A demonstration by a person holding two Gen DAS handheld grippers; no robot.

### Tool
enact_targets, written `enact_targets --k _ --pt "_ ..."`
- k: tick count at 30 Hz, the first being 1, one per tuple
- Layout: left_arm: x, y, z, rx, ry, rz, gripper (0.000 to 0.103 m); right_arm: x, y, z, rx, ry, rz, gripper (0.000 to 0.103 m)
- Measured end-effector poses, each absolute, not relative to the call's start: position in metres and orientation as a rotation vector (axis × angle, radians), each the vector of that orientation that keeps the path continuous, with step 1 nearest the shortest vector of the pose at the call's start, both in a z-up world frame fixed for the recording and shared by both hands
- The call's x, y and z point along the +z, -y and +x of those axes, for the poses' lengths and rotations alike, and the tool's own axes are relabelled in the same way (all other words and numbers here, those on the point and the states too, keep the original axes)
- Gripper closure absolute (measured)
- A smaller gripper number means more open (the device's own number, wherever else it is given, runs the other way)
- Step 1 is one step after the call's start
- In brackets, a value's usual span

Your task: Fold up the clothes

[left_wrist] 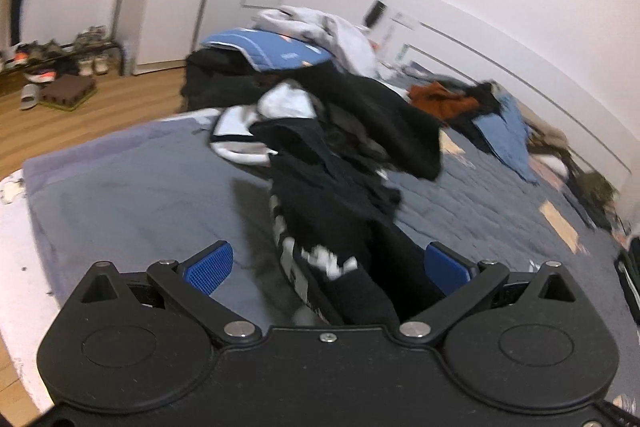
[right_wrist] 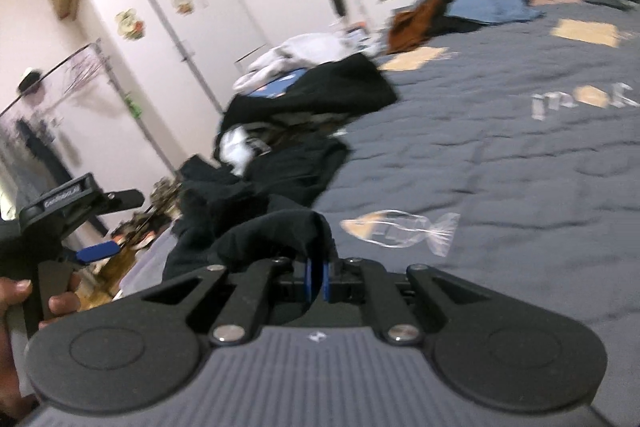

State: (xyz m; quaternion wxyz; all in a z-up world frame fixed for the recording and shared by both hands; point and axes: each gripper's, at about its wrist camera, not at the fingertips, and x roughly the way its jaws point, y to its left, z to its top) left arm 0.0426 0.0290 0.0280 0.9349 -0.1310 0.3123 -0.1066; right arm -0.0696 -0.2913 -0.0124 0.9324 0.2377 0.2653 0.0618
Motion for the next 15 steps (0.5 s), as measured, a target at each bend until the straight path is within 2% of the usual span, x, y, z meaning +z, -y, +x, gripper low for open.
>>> enact_targets --k 15 --pt "0.01 0.056 0.031 -0.402 -0.721 -0.22 0.0 -0.03 0.422 -0.139 -0.086 -0.475 0.621 0.098"
